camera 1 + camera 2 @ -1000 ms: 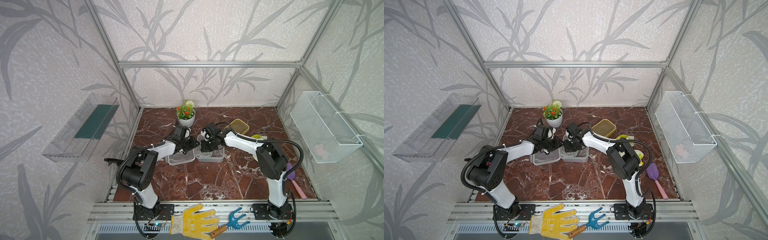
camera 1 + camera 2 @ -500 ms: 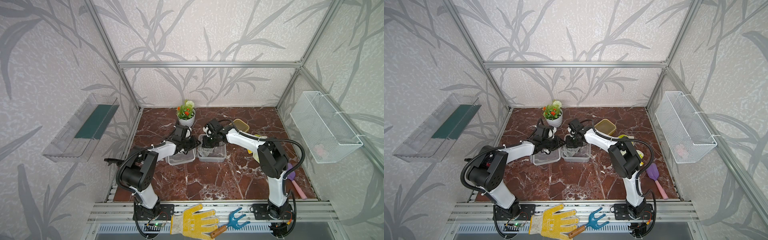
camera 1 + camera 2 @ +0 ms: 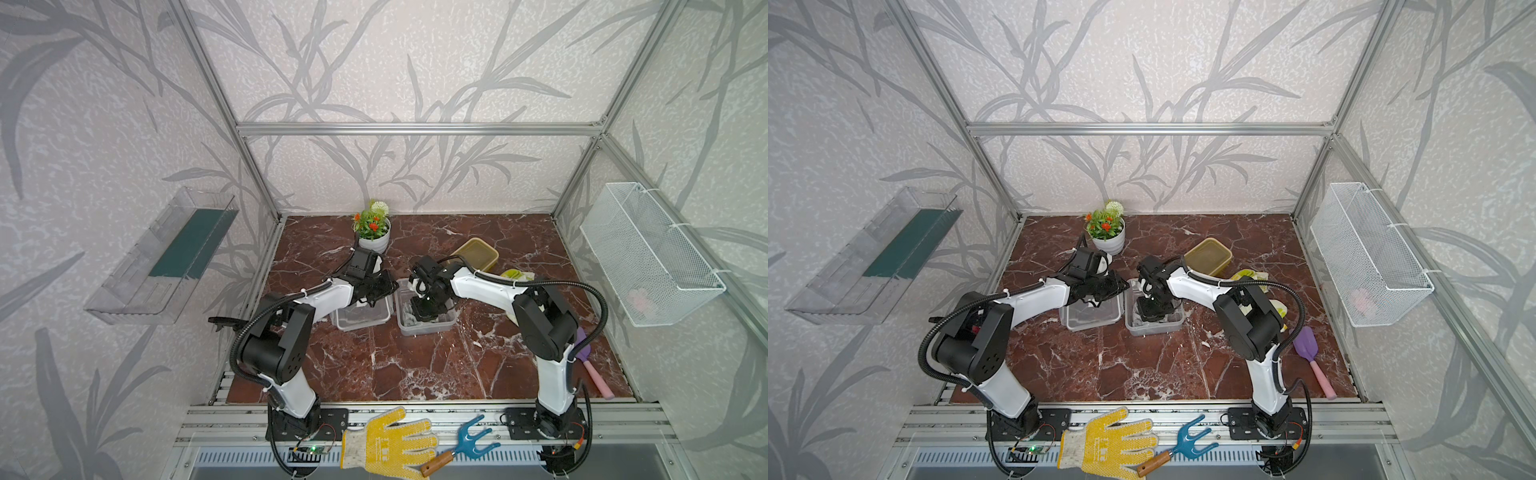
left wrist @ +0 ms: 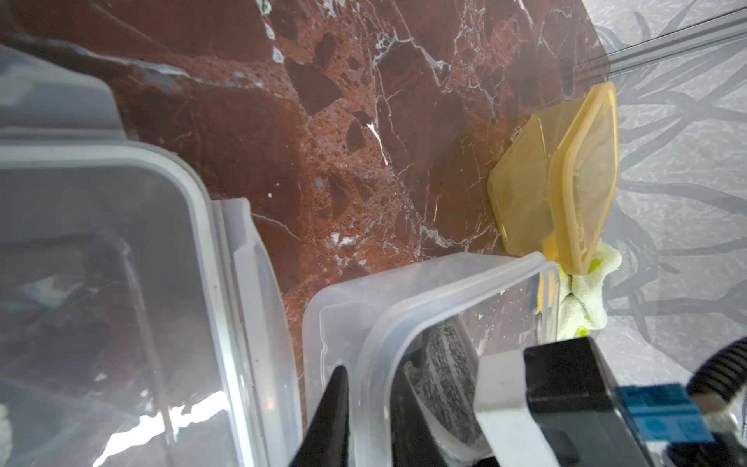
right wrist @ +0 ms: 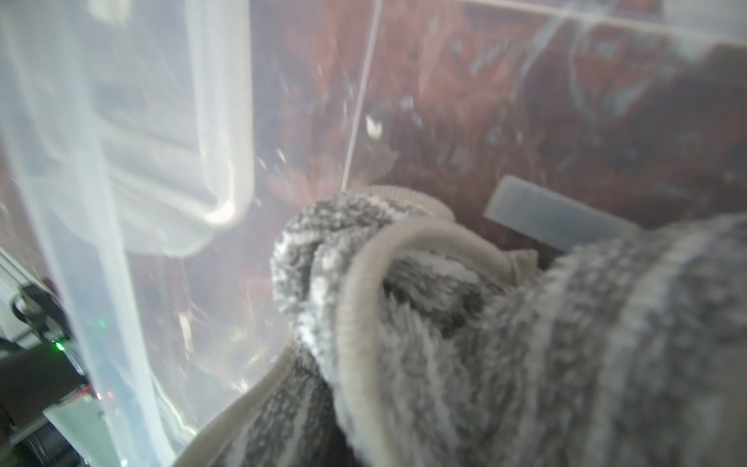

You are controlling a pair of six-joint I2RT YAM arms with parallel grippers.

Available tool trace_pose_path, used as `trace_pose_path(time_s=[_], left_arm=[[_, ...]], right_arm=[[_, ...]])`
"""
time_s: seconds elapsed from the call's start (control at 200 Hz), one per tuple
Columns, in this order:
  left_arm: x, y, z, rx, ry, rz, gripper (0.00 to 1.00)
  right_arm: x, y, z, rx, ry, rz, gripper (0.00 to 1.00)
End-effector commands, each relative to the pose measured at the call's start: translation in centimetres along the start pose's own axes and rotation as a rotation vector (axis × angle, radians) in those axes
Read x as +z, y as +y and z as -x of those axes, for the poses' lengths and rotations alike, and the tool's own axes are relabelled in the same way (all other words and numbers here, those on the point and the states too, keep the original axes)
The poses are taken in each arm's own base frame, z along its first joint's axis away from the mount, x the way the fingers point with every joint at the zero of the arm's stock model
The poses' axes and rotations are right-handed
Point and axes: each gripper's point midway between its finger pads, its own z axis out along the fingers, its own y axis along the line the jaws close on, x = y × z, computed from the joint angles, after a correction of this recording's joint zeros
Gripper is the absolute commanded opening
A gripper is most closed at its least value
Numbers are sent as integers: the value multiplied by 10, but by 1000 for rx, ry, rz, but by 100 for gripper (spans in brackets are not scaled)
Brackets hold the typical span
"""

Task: Wipe the insides of the lunch boxes
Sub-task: Pick up the lunch box from the center of the board.

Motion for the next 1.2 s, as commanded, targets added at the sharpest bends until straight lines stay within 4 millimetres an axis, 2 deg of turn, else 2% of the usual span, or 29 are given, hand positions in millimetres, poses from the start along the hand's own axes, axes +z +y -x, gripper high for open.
trace_pose_path(time_s=[0.0, 0.155, 0.305, 0.37, 0.55, 0.655, 0.785, 1.025, 1.1, 1.195], left_arm=[[-4, 4, 5, 30, -15, 58, 18], [-4, 4, -2, 63, 9, 73, 18], [-18, 2, -7, 75, -5, 75, 20], [-24, 0, -10, 91, -3, 87, 24], [-37, 2, -27, 121, 34, 154, 36], [-39, 3, -40, 135, 59, 176, 38], [-34, -1, -57, 140, 86, 183, 38], [-13, 19, -72, 114, 148, 245, 36], [-7, 20, -72, 136, 159, 267, 32], [-3, 32, -70, 161, 165, 340, 23]], right_arm=[[-17, -9, -22, -66, 97, -84, 0], [-23, -23, -24, -95, 122, -174, 0], [-29, -38, -31, -131, 150, -260, 0], [-31, -44, -33, -139, 155, -289, 0], [-29, -41, -31, -144, 135, -277, 0], [-30, -40, -28, -148, 128, -277, 0], [-31, -41, -28, -159, 128, -284, 0], [-31, -59, -34, -200, 174, -381, 0], [-34, -65, -35, -230, 184, -438, 0], [-42, -70, -32, -266, 183, -513, 0]])
